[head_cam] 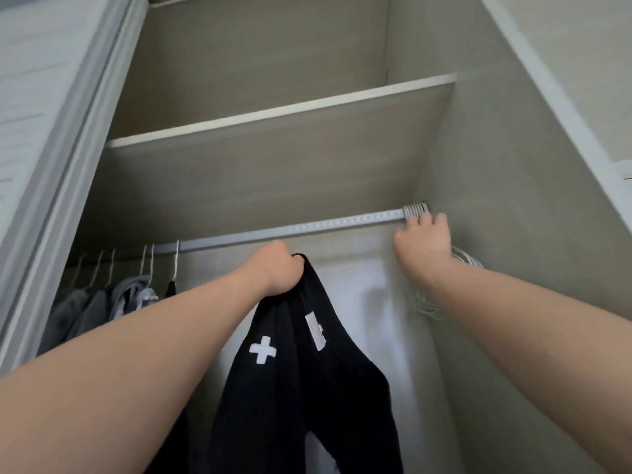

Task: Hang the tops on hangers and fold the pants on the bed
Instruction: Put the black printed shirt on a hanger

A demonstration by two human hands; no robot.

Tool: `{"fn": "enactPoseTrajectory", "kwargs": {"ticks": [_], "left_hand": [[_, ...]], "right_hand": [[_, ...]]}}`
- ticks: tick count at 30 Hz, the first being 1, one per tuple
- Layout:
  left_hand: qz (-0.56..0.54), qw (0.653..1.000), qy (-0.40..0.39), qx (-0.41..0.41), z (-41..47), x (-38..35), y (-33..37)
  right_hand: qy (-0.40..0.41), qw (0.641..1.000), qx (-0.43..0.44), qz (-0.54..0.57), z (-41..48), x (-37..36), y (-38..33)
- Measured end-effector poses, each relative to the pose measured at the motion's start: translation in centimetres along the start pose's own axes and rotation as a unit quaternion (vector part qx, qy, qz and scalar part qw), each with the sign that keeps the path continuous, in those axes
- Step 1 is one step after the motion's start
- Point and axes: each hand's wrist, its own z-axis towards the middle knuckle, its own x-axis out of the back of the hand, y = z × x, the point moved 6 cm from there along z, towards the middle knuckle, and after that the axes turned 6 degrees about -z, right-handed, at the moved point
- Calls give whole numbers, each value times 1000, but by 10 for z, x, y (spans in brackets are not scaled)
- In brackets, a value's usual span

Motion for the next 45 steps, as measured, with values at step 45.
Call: {"fn": "enactPoseTrajectory", "kwargs": {"ticks": [45], "left_hand": [[-29,980,190,48,-207,201,29]], "right_hand": [[-205,377,-122,895,-206,129,61]]}}
